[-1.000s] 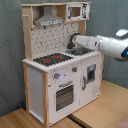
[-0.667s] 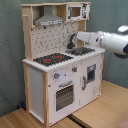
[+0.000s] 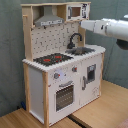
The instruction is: Play with the kitchen
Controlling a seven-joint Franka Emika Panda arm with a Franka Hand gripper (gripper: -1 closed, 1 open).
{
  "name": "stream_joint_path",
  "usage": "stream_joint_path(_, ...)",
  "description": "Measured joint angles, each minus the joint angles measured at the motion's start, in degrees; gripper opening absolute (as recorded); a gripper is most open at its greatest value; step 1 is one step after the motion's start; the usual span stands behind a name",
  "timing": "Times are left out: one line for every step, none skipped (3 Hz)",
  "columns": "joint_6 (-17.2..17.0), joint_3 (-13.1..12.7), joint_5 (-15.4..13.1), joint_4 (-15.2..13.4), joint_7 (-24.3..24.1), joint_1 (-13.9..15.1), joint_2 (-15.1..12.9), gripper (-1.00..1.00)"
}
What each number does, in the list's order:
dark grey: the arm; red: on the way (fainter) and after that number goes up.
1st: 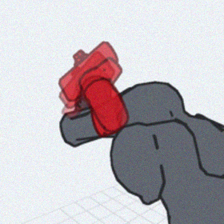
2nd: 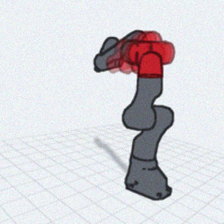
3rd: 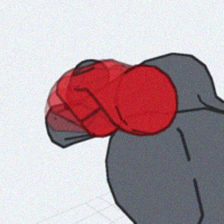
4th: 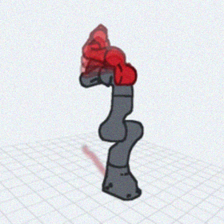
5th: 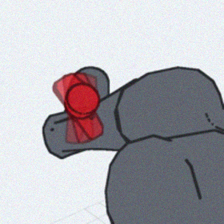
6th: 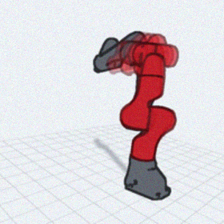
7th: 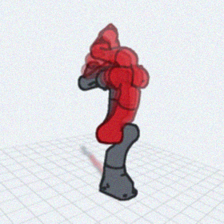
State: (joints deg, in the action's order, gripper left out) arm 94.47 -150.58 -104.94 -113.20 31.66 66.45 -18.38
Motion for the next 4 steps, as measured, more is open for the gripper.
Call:
stream_joint_path(0.01, 0.03, 0.0, 1.55, 5.38, -1.37, -1.1, 1.0)
stream_joint_path(0.0, 0.76, -0.01, 3.43, 10.81, -1.29, -1.72, 1.0)
stream_joint_path(0.0, 1.1, -0.25, 4.0, 15.41, 0.38, -4.96, 1.0)
stream_joint_path(0.04, 1.82, -0.28, 2.43, 17.96, 4.09, -8.64, 1.0)
